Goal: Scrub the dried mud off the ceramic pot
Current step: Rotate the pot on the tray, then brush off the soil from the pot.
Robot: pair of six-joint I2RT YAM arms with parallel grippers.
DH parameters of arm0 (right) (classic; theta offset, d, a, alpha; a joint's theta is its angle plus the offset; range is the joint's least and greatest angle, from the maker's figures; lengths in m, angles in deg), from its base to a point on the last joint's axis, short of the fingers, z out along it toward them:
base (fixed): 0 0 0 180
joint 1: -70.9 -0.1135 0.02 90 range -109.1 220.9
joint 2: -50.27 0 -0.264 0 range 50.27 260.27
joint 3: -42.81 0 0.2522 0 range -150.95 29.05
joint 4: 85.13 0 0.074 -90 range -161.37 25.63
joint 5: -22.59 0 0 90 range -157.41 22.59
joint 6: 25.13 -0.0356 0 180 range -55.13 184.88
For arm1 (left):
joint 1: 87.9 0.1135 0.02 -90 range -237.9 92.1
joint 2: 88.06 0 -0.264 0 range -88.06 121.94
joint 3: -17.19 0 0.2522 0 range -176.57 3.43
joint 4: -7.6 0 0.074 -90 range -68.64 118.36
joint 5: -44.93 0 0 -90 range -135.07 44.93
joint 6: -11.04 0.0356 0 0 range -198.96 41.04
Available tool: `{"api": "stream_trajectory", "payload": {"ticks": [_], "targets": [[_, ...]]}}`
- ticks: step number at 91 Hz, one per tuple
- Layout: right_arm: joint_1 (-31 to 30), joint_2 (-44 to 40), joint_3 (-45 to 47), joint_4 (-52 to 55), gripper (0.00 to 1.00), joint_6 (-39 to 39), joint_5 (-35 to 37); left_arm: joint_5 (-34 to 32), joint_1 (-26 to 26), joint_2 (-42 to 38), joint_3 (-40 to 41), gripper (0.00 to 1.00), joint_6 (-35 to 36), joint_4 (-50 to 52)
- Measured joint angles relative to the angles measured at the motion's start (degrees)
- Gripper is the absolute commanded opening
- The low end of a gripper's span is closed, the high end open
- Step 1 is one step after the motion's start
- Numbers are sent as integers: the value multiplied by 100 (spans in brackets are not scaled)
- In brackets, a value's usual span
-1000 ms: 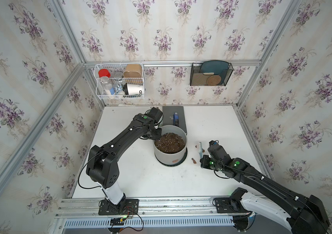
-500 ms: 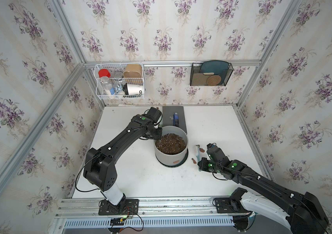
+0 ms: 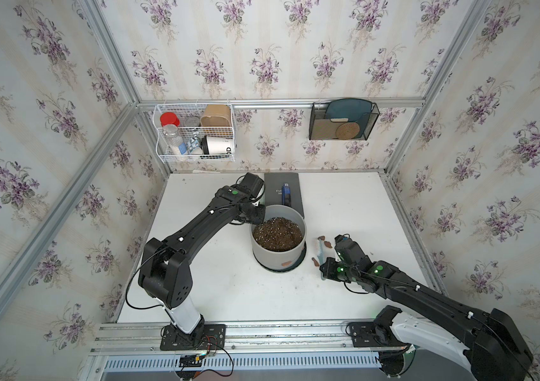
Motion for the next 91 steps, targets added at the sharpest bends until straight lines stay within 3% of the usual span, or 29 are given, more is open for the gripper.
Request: {"api": "stream_trajectory", "payload": {"ticks": [22,68,91], "targets": [[-4,330,-42,-315,0,-2,-101,-103,-24,-50,63,7,162,68],[-9,1084,-433,-686,0,131,-339,-146,-22,-85,61,2,216,55],[-9,874,-466,-732,0,149,-498,-155,-15,-85,50,0,214,101]]}}
